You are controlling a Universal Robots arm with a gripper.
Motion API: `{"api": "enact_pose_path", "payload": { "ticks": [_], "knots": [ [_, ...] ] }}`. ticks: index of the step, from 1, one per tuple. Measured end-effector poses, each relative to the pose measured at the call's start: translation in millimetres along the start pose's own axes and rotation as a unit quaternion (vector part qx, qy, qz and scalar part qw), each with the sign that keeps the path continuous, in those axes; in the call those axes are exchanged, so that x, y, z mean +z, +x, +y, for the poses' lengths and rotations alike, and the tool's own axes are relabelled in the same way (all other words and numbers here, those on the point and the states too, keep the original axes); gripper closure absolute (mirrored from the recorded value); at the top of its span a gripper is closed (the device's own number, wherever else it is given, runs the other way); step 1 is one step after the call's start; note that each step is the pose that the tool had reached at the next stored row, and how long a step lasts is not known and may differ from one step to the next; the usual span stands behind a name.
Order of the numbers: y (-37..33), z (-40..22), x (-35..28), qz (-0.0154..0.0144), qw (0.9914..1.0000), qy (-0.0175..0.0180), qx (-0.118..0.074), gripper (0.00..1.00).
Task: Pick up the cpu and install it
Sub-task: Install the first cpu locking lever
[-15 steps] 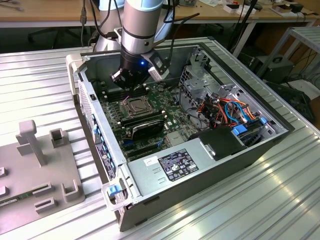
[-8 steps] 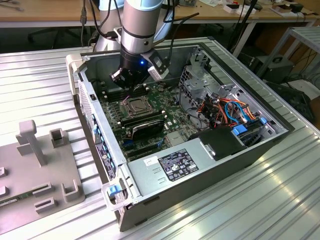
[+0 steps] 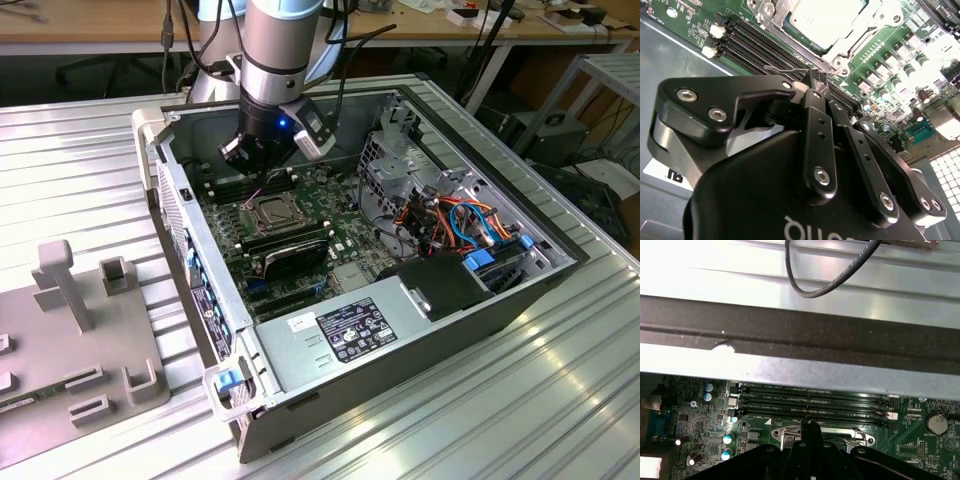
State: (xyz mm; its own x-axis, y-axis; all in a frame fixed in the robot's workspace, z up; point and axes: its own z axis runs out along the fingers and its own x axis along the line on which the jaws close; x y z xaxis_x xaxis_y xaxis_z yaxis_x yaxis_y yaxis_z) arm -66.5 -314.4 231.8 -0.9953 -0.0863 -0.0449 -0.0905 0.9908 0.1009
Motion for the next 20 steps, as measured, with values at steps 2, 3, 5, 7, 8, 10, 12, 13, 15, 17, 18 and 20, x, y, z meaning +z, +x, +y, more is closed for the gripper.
{"api": "enact_pose_path", "payload": {
  "ticks": [2,3,5,7,8,10,12,13,15,17,18,20],
  "knots": [
    [0.0,0.1,0.1,-0.0001,1.0,-0.0001,0.0,0.89],
    [0.0,0.2,0.2,-0.0001,1.0,-0.0001,0.0,0.89],
    [-0.1,0.6,0.3,0.0,1.0,-0.0001,0.0,0.89],
    [-0.1,0.7,0.4,0.0,1.0,-0.0002,0.0,0.89],
    [-0.3,0.7,0.5,0.0,1.0,-0.0007,0.0,0.89],
    [-0.9,0.7,0.8,-0.0002,1.0,-0.0019,0.0,0.89],
    [-2.0,0.5,1.0,-0.0001,1.0,-0.0022,0.0,0.89],
    [-2.4,0.5,1.1,-0.0002,1.0,-0.0023,0.0,0.89],
    [-3.0,0.4,1.2,-0.0001,1.0,-0.0024,0.0,0.89],
    [-3.4,0.5,1.3,-0.0001,1.0,-0.0026,0.0,0.89],
    [-3.6,0.4,1.3,-0.0001,1.0,-0.0026,0.0,0.89],
    [-4.0,0.5,1.3,-0.0002,1.0,-0.0026,0.0,0.89]
  ]
}}
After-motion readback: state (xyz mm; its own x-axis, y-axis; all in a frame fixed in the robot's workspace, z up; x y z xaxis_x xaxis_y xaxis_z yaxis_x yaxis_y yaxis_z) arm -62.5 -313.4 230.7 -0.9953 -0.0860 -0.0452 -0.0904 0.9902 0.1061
